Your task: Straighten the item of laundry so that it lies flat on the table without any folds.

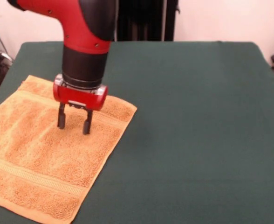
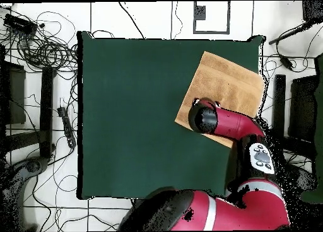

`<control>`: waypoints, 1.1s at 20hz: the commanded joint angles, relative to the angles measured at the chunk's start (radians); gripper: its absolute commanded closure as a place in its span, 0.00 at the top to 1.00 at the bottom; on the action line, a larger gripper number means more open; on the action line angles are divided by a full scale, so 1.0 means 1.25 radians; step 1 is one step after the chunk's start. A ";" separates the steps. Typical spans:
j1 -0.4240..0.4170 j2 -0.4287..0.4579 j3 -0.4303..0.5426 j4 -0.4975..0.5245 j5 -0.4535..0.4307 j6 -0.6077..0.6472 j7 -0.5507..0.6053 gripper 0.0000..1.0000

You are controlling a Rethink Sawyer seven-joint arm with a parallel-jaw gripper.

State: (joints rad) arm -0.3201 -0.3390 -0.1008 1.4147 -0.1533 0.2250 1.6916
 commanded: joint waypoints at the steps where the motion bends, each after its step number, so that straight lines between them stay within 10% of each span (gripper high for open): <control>1: -0.013 0.082 0.130 0.089 0.015 -0.062 0.132 1.00; 22: 0.012 0.158 0.144 0.061 0.019 -0.066 0.132 1.00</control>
State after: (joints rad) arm -0.3608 -0.3276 -0.0670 1.4270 -0.1531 0.1807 1.6916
